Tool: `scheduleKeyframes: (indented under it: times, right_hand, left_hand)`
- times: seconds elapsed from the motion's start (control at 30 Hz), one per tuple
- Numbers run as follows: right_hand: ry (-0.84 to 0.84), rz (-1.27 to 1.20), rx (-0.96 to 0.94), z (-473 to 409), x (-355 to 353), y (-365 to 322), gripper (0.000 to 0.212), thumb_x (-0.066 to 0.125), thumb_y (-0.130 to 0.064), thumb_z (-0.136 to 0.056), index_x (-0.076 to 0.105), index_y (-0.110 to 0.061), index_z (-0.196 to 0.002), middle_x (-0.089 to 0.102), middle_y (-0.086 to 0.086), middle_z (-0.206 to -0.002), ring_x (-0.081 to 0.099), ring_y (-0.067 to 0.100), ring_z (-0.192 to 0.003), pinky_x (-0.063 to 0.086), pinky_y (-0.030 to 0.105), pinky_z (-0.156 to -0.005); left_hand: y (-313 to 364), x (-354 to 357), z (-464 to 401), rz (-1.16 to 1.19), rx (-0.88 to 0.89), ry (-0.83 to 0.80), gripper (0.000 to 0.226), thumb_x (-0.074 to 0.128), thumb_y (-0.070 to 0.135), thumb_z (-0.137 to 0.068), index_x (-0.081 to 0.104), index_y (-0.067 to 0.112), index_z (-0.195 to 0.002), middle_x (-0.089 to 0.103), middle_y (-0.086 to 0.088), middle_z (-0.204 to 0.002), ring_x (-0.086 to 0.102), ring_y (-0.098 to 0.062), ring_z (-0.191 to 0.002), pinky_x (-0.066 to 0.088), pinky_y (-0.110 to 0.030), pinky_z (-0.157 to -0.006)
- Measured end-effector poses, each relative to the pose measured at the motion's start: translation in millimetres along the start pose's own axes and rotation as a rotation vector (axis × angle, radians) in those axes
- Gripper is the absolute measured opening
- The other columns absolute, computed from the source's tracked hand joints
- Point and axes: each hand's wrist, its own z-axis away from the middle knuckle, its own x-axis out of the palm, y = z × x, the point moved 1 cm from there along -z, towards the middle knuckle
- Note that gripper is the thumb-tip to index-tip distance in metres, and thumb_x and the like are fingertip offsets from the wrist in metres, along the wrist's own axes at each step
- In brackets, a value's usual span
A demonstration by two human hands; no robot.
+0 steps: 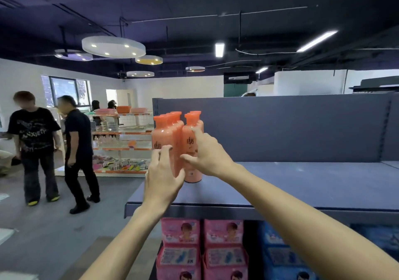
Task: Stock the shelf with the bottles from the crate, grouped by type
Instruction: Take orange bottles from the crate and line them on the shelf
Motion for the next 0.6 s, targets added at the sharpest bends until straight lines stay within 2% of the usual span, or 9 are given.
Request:
scheduleKeyframes:
  times: [0.13, 0.23, 0.4, 0.6]
  right_hand:
    - [0.003, -0.023, 0.0, 37, -30, 27, 0.07, 0.073, -0.036, -0.085, 0.034, -0.023, -0.142, 0.06, 0.008, -0.121, 0.061, 0.027, -0.107, 0.052, 0.043, -0.09]
    - [0.023, 0.034, 0.013, 83, -52, 56, 0.079, 0.074, -0.036, -0.086, 0.03, -0.021, -0.149, 0.059, 0.007, -0.127, 0.06, 0.022, -0.108, 0.05, 0.041, -0.095]
    - [0.054, 0.065, 0.07, 173, -83, 108, 0.066, 0.073, -0.035, -0.086, 0.041, -0.025, -0.142, 0.061, -0.002, -0.123, 0.065, 0.01, -0.101, 0.054, 0.041, -0.09]
    - [0.051, 0.061, 0.223, 276, -88, 178, 0.054, 0.075, -0.036, -0.084, 0.05, -0.027, -0.131, 0.065, -0.009, -0.113, 0.064, 0.005, -0.1, 0.055, 0.035, -0.089]
  left_hand:
    - [37, 21, 22, 0.011, 0.064, -0.149, 0.047, 0.071, 0.02, -0.078, 0.051, 0.017, -0.12, 0.051, -0.001, -0.107, 0.06, -0.024, -0.094, 0.052, -0.04, -0.076]
    - [59, 38, 44, 0.043, 0.112, -0.206, 0.043, 0.071, 0.024, -0.08, 0.051, 0.018, -0.118, 0.054, 0.004, -0.103, 0.059, -0.016, -0.09, 0.051, -0.036, -0.074]
    - [108, 73, 87, 0.05, 0.244, -0.303, 0.036, 0.069, 0.031, -0.082, 0.053, 0.018, -0.112, 0.058, 0.005, -0.092, 0.059, -0.017, -0.079, 0.05, -0.037, -0.069]
    - [148, 137, 166, 0.149, 0.372, -0.544, 0.032, 0.069, 0.032, -0.082, 0.055, 0.017, -0.107, 0.055, 0.005, -0.088, 0.057, -0.019, -0.074, 0.05, -0.038, -0.067]
